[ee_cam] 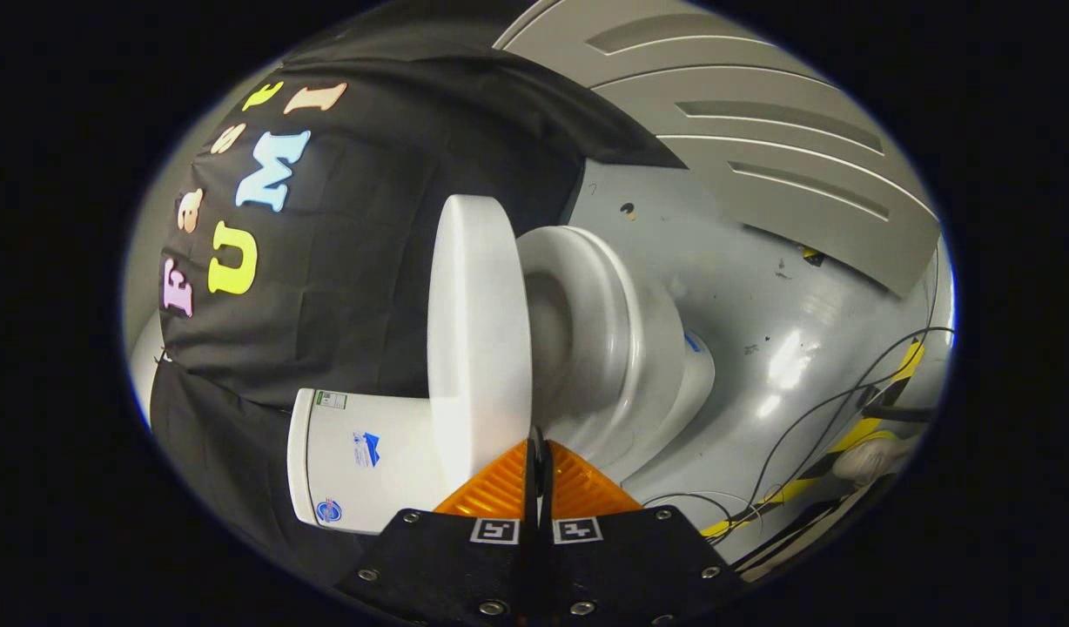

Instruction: Open the toilet lid.

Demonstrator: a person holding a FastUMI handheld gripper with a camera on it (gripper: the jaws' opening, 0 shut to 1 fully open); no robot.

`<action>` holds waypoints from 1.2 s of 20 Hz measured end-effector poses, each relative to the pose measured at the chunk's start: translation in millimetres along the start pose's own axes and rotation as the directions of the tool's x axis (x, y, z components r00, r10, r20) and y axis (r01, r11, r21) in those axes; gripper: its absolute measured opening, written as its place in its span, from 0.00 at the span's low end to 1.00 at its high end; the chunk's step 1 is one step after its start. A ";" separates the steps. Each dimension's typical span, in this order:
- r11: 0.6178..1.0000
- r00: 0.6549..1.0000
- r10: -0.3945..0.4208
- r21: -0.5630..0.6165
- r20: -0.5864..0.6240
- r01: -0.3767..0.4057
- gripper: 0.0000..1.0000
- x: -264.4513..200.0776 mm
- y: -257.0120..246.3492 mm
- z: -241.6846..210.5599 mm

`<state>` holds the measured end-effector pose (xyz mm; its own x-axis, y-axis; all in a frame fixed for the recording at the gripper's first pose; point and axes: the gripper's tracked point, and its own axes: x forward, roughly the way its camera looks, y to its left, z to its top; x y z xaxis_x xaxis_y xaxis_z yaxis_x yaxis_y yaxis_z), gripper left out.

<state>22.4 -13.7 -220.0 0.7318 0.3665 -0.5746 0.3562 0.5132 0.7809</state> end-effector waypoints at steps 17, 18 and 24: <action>0.959 0.990 0.117 -0.267 0.083 -0.091 0.00 -30.6 107.1 -10.2; 0.956 0.989 0.117 -0.280 0.086 -0.089 0.00 -31.1 110.7 -10.7; 0.913 0.985 0.144 -0.397 0.095 -0.095 0.00 -38.1 142.2 -21.5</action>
<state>32.7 62.0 -92.3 0.8271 0.3615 -0.4303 0.0245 0.7418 0.6702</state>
